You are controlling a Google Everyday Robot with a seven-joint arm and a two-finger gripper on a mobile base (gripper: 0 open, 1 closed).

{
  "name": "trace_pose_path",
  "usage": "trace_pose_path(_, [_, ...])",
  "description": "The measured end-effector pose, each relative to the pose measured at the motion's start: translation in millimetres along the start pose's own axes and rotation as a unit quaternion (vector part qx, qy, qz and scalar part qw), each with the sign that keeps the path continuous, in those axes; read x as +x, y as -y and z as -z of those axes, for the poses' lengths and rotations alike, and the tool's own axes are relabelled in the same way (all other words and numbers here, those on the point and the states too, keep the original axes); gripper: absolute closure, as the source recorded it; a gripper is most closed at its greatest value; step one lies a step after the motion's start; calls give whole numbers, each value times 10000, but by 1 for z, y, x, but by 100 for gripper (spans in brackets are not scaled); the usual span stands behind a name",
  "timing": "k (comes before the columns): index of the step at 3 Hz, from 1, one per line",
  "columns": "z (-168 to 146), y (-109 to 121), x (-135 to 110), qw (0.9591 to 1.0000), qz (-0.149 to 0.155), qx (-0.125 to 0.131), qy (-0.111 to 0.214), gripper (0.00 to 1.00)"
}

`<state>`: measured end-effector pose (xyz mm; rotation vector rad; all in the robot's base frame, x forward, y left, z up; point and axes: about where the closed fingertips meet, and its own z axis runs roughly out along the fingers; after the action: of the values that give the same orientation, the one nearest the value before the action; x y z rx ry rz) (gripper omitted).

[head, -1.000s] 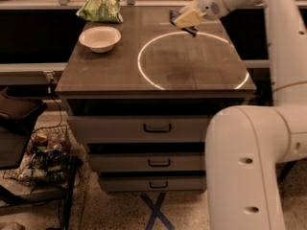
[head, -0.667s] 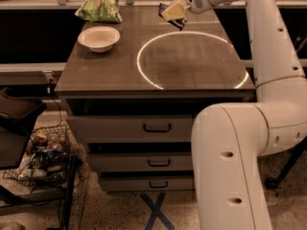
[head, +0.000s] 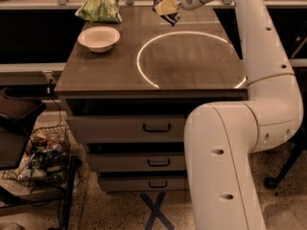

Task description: Move rxbar blueberry near green jalapeno chip bag

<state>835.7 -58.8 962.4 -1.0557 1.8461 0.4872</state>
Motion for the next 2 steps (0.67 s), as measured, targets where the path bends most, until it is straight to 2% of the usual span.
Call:
trace_pose_path(1, [-5,17,-10,9992,-142,362,133,100])
trace_pose_path(2, [-33,42,-27,9944,-366,869,483,100])
